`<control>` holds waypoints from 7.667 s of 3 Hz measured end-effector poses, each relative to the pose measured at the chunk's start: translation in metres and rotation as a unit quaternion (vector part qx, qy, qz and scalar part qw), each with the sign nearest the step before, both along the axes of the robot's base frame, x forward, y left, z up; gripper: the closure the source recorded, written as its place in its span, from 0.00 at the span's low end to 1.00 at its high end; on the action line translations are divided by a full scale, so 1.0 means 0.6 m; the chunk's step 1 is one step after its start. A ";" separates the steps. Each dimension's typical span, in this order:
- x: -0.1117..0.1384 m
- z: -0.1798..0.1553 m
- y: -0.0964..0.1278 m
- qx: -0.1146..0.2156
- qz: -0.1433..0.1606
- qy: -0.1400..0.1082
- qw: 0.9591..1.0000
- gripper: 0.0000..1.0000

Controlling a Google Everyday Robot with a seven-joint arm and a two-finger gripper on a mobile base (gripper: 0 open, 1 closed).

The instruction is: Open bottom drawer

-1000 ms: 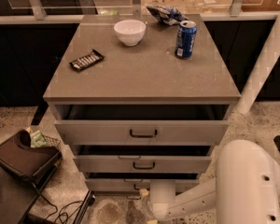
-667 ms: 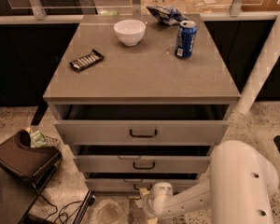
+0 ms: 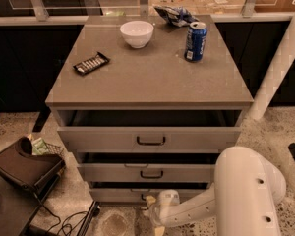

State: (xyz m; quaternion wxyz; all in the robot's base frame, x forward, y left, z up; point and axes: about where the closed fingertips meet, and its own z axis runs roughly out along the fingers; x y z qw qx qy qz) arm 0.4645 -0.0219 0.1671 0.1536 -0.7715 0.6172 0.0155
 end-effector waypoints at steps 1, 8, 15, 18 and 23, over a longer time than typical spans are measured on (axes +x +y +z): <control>0.009 -0.010 0.000 -0.006 0.004 0.002 1.000 0.00; 0.024 -0.044 0.005 -0.015 0.020 0.019 1.000 1.00; 0.010 -0.038 0.004 -0.015 0.011 0.013 1.000 1.00; -0.014 -0.022 -0.002 -0.019 -0.002 -0.003 1.000 1.00; -0.046 0.000 -0.008 -0.030 -0.018 -0.029 0.999 1.00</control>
Offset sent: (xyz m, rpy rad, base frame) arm 0.0178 -0.0013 -0.0176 -0.0432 0.0127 0.0188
